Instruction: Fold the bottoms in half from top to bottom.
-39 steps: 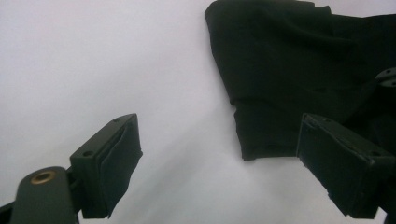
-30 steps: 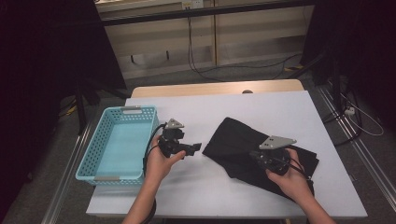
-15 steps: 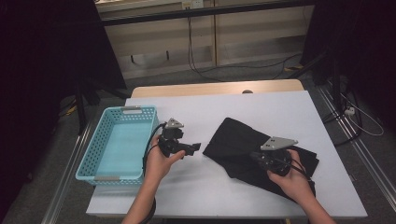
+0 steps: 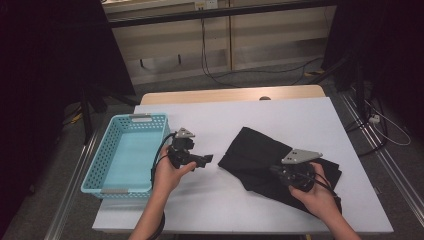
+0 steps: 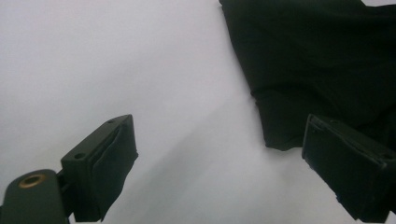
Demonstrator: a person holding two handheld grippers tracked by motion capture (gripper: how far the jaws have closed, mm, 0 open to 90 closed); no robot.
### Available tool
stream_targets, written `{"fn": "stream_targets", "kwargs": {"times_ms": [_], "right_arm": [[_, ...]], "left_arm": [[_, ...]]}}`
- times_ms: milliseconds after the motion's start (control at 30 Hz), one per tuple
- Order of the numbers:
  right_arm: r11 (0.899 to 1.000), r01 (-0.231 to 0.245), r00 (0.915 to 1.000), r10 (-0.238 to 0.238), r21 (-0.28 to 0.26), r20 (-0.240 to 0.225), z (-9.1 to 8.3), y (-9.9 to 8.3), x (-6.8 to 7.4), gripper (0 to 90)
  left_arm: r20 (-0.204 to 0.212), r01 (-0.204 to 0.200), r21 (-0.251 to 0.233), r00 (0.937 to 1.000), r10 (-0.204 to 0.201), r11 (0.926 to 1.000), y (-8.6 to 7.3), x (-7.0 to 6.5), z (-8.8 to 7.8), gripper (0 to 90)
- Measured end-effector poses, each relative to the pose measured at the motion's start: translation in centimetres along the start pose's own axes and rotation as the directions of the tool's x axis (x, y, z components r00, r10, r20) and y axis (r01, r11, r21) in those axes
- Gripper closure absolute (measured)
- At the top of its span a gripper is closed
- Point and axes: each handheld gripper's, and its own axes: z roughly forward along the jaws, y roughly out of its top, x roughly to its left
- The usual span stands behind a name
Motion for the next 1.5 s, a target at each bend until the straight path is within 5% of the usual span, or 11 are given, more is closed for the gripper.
{"fn": "stream_targets", "kwargs": {"times_ms": [400,1500], "right_arm": [[1.000,0.012,0.9999,-0.012,0.012,-0.006,-0.1,-0.4,0.1,87.9],[0.999,-0.032,0.9995,0.032,-0.022,-0.003,-2.0,-1.9,-0.5,87.9]], "left_arm": [[0.028,-0.026,0.002,0.9993,0.026,0.9997,0.0,-0.4,-0.1,9.0],[0.020,-0.020,-0.009,0.9996,0.020,0.9998,-0.1,0.2,-0.7,8.9]]}}
